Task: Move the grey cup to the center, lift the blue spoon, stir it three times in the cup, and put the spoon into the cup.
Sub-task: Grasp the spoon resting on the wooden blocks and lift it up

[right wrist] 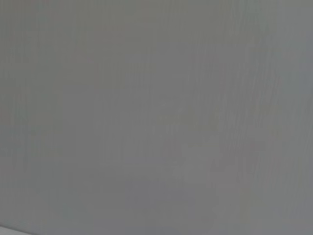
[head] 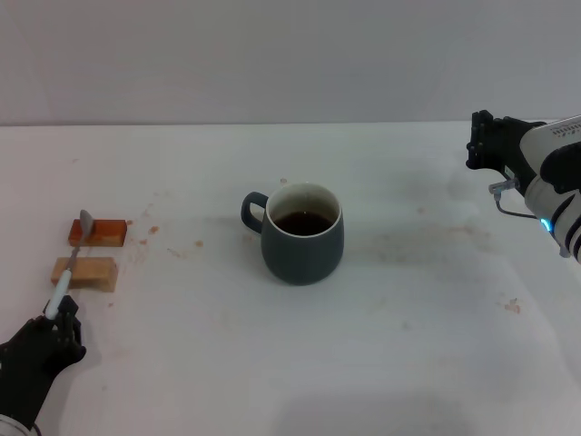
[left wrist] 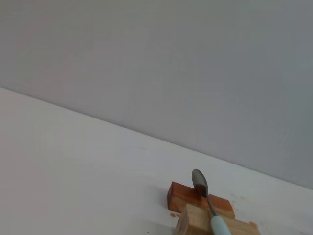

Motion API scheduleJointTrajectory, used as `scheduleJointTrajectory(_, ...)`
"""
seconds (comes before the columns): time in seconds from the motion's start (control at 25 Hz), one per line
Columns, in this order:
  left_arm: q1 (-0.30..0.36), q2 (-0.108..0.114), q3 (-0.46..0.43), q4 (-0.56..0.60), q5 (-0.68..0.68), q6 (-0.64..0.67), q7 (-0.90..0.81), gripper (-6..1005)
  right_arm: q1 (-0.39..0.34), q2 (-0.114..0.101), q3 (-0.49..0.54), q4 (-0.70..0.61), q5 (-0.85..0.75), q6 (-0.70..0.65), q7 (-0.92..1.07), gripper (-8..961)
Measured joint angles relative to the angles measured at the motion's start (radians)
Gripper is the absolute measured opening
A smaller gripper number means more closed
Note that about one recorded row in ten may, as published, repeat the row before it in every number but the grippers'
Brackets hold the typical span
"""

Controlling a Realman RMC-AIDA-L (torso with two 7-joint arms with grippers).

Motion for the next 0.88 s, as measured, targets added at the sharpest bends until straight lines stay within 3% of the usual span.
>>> scheduleJointTrajectory(0.88,-0.02,-0.003,0.005,0.02,-0.005,0.007,0.002,133,0.005,0.0,-0.001,0.0,0.0,0.0,0.0,32)
